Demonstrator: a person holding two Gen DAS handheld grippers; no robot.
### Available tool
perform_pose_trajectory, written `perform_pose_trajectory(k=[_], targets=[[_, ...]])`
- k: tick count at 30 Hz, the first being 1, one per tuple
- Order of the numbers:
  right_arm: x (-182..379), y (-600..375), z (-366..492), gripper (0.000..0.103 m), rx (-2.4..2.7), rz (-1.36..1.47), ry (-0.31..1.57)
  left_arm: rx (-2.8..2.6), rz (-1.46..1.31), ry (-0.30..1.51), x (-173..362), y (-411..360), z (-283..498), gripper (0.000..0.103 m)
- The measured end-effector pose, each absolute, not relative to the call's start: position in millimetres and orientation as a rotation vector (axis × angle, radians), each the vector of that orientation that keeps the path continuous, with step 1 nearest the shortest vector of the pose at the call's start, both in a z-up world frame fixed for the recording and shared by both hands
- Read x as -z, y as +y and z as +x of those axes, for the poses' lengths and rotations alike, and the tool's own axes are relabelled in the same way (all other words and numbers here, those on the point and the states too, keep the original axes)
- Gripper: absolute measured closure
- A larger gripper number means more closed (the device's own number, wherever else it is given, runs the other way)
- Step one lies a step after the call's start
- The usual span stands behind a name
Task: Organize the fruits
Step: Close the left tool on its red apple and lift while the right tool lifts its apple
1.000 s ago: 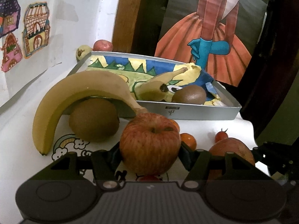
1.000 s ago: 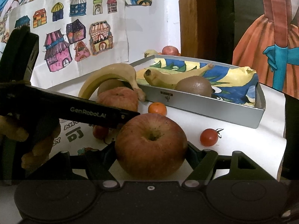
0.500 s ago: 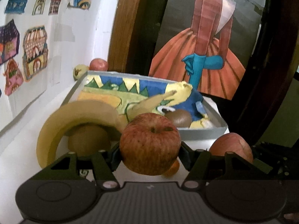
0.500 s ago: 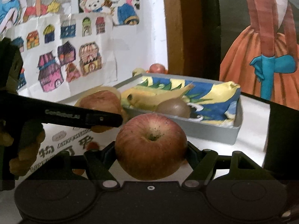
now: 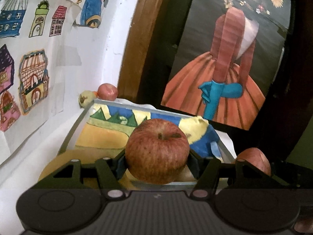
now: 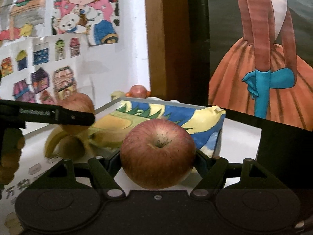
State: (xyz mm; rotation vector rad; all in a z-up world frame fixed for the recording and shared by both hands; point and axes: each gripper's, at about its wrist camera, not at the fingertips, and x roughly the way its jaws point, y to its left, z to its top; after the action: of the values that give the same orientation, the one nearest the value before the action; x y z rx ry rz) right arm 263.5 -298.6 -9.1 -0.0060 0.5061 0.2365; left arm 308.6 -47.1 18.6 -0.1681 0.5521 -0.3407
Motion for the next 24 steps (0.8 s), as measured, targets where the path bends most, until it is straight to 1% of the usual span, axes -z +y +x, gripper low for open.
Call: perform_pose_trajectory(k=[8, 16, 24], targets=[[25.1, -306.5, 303.0, 0.027, -0.180, 0.005, 0.527, 0.287, -0.223, 0.558, -4.9, -40.3, 343.2, 0.036], [39.2, -309.2, 329.5, 0.027, -0.162, 0.006, 0.548, 0.232, -0.214, 0.580, 12.8, -40.0, 373.5, 0.036], [49.1, -311.4, 340.7, 0.027, -0.155, 0.003, 0.575, 0.220, -0.180, 0.573, 16.7, -49.3, 382.8, 0.036]])
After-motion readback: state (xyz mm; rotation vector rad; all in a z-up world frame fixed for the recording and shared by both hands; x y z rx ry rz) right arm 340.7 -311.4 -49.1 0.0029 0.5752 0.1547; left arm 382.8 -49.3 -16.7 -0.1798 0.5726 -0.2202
